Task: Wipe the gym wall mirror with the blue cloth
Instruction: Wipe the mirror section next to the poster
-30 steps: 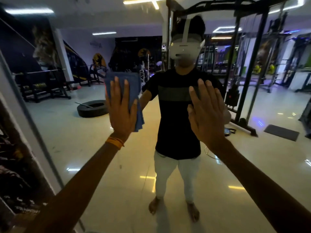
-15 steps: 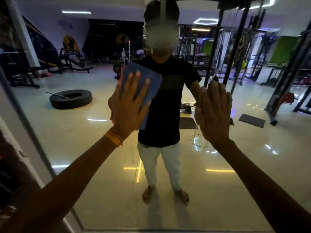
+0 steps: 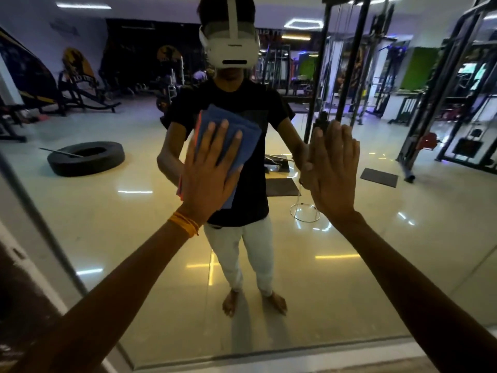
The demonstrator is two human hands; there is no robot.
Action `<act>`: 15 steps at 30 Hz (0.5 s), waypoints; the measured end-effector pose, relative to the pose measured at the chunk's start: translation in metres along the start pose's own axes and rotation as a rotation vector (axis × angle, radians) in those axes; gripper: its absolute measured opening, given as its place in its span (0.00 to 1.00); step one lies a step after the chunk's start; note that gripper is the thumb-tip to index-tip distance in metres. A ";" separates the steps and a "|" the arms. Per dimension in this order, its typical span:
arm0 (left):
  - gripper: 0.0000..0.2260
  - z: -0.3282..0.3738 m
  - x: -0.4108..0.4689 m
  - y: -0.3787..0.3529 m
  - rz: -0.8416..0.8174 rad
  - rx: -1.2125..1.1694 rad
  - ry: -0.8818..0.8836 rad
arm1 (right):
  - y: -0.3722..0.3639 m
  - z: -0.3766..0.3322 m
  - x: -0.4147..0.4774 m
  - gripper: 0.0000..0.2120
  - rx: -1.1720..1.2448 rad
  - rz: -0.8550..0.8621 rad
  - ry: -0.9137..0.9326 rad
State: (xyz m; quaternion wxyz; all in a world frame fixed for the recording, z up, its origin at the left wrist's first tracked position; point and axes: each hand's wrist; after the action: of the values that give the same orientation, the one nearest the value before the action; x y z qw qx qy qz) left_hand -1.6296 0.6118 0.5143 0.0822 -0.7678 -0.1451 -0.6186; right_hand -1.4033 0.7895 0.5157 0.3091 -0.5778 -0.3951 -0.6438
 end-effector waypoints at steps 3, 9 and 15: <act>0.38 0.030 -0.084 -0.005 -0.251 -0.333 -0.452 | 0.005 0.001 -0.017 0.31 -0.018 -0.055 0.047; 0.39 0.026 -0.061 0.003 -0.245 -0.147 -0.366 | 0.024 0.020 -0.017 0.25 -0.059 -0.095 0.184; 0.27 0.026 0.014 -0.001 -0.066 -0.050 -0.058 | 0.023 0.025 -0.024 0.25 0.002 -0.083 0.082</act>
State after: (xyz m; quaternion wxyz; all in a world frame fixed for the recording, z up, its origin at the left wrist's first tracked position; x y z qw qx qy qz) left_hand -1.6034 0.6224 0.5222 0.0385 -0.7819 -0.1574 -0.6020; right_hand -1.3678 0.7982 0.4954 0.2989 -0.5337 -0.4063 -0.6788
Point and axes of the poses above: each hand's wrist, its own x-axis towards the middle knuckle, its own y-axis out of the back of the hand, z = x × y, and after that the axes turned 10 degrees about z, right-handed
